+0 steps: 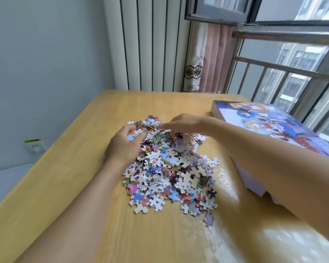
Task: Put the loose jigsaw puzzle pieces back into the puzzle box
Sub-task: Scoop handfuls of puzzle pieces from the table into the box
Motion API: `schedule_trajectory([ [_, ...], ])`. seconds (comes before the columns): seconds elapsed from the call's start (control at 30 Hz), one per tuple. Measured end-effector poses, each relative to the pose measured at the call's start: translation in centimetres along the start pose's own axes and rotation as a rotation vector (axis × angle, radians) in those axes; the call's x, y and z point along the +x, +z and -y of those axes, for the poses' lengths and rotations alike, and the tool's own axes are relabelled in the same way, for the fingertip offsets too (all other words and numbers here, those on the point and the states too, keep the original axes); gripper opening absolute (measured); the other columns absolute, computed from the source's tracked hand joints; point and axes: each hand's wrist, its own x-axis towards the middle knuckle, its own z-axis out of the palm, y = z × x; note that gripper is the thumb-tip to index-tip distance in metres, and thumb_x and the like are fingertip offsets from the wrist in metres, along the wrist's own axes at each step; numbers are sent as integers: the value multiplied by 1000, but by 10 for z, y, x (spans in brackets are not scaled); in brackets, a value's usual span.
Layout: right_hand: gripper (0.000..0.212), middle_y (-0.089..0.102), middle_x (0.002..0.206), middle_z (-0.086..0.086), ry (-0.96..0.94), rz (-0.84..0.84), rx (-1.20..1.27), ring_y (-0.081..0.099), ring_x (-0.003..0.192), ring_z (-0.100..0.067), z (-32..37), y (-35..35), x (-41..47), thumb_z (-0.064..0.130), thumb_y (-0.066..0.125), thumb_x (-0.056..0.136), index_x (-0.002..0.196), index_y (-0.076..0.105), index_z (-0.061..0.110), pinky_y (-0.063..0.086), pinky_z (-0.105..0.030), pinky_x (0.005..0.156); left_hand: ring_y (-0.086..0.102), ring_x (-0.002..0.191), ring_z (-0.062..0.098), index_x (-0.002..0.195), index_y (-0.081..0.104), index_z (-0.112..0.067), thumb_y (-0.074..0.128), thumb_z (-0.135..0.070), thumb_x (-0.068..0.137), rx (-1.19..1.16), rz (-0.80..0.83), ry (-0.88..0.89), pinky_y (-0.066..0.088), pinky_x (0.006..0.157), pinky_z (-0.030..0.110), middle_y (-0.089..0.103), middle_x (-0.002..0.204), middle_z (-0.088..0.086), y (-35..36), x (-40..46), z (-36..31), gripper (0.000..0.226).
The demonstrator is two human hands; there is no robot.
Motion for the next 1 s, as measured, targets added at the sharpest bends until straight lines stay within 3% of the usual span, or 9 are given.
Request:
schedule_trajectory([
  [0.13,100,52,147,-6,29,58,-6,53,126,-29,18,2,-10,84,64,69,140,56,14,50,-43,99,50,126,17,134,55,-34,59,-50,92,-31,30,20,42,101,36,52,142,-8,-1,-1,-1,45],
  [0.23,97,48,150,-8,87,102,-1,47,135,-33,28,2,-12,76,71,71,142,52,13,45,-46,104,46,134,17,141,50,-34,54,-51,95,4,66,73,39,107,37,48,148,-9,-1,-3,-1,50],
  [0.37,90,62,115,-12,164,103,-30,58,102,-28,35,6,-11,65,77,73,135,52,4,46,-42,105,42,138,19,146,45,-33,47,-54,97,97,86,116,36,112,40,42,153,-8,0,-3,0,54],
  [0.53,77,68,78,-12,205,108,165,54,71,-28,28,2,-15,50,90,64,120,66,2,45,-41,76,42,137,19,144,47,-31,48,-54,97,95,72,133,37,112,41,43,151,-7,1,-3,1,53],
  [0.6,74,70,88,-16,195,98,267,57,76,-29,26,0,-21,40,94,61,117,66,0,48,-39,74,42,137,19,144,48,-30,48,-53,98,81,66,131,37,112,42,44,151,-6,1,-3,1,52],
  [0.67,73,73,105,-19,168,55,369,66,88,-29,22,-4,-24,33,94,57,114,66,-1,53,-37,85,44,135,19,143,49,-28,49,-52,98,69,52,130,37,112,42,45,149,-5,1,-3,0,51],
  [0.77,83,68,121,-18,98,-88,520,70,104,-34,17,-7,-26,25,94,59,130,59,2,60,-50,89,46,133,20,140,52,-27,50,-52,98,45,30,130,39,110,41,49,145,-3,1,-4,-1,49],
  [0.87,84,69,116,-15,43,-192,590,72,99,-33,15,-8,-32,21,91,68,140,52,3,62,-44,81,47,132,19,138,54,-26,49,-53,98,39,26,129,40,109,40,50,144,-3,1,-4,0,49],
  [1.0,61,73,106,-16,10,-273,661,74,90,-27,12,-9,-46,17,86,77,130,59,0,63,-39,79,49,129,20,134,57,-24,49,-52,99,36,10,159,42,106,39,54,139,-1,1,-4,-1,46],
])
